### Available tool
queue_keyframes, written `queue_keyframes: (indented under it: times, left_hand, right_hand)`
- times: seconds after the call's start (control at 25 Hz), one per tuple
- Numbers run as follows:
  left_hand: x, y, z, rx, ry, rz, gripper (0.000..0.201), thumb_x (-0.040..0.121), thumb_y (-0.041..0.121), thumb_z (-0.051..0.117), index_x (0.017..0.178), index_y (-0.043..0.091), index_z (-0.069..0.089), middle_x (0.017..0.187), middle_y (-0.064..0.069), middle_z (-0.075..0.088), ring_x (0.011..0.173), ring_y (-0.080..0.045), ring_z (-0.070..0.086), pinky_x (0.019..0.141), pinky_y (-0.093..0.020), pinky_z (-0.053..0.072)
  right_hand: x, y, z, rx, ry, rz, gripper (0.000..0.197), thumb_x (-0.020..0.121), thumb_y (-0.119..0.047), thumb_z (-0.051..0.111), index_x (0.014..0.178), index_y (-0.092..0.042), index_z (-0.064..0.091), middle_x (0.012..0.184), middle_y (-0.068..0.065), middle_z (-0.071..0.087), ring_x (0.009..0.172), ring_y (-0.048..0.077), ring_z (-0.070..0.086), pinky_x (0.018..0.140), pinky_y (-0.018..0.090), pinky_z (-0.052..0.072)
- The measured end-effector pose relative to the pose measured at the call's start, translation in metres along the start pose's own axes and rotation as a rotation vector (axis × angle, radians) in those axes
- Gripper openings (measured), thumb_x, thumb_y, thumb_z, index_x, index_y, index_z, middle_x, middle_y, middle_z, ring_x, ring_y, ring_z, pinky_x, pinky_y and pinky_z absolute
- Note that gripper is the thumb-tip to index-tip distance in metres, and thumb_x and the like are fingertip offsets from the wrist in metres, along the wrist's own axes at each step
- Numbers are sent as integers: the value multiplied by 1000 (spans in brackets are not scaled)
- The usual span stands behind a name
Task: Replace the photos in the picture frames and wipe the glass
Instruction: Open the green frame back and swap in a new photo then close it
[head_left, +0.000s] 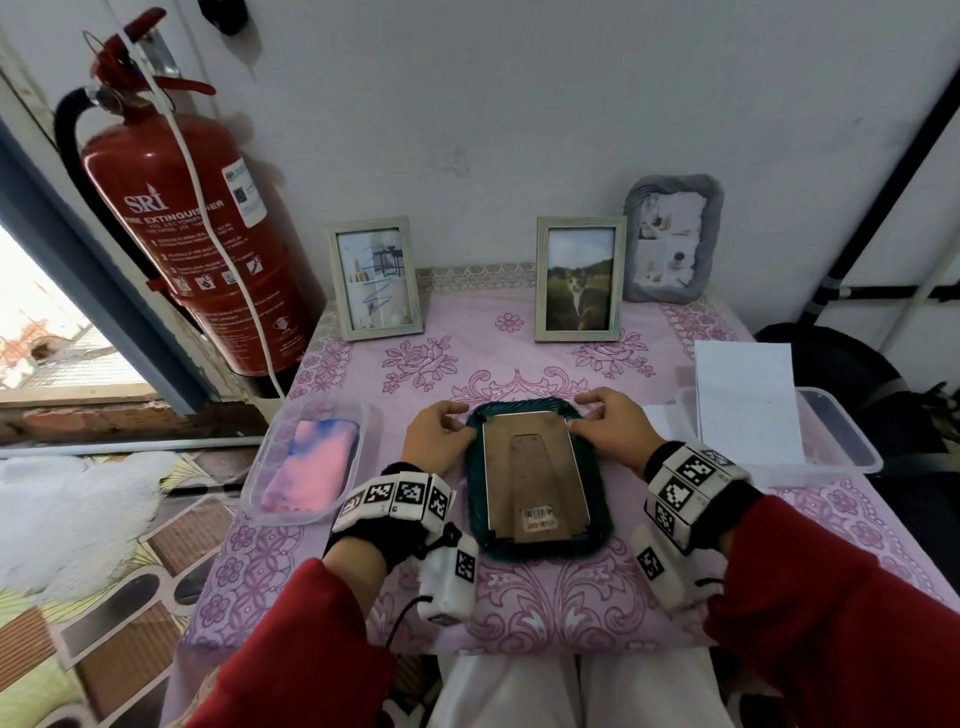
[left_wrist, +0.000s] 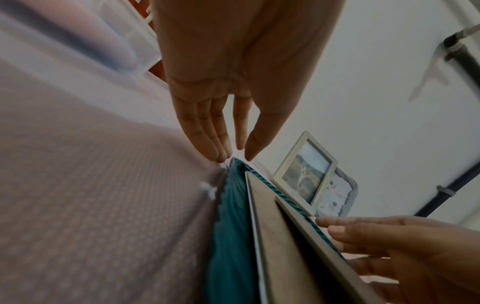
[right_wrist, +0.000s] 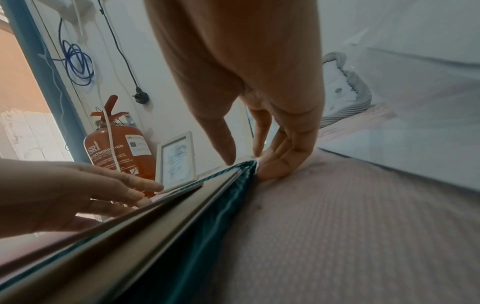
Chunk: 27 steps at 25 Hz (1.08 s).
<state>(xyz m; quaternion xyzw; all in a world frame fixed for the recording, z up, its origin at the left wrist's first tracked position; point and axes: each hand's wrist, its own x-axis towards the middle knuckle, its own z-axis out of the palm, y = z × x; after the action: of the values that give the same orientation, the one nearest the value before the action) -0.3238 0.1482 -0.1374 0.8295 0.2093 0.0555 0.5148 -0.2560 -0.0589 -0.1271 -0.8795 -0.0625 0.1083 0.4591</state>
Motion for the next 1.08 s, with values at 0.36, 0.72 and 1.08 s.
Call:
queue_keyframes:
  times: [0.36,0.72,1.08]
  left_hand:
    - [33,4,10,-39,-70,-109,13,75,20,75,72,23,62,62,4,55,61,-15,52,45,-16,40]
    - [36,-11,13,-57,-56,-62,13,74,23,75,72,28,63,73,-3,57,62,-14,53,63,-24,43]
    - [34,-16,11,-82,-60,-10,19,79,16,71,98,13,70,64,1,54,59,-9,49,72,-24,43]
  right_hand:
    - [33,-1,0,-49,-33,58,24,76,-19,75,97,-8,69,108,11,67,105,21,57,81,17,37]
    - [37,5,-2,-104,-39,20,23,75,-22,76,93,-8,70,108,9,68,110,20,56,78,16,33]
    - [36,4,-3,-177,-63,-58,27,78,-19,74,100,-4,69,114,11,65,112,22,53,75,16,30]
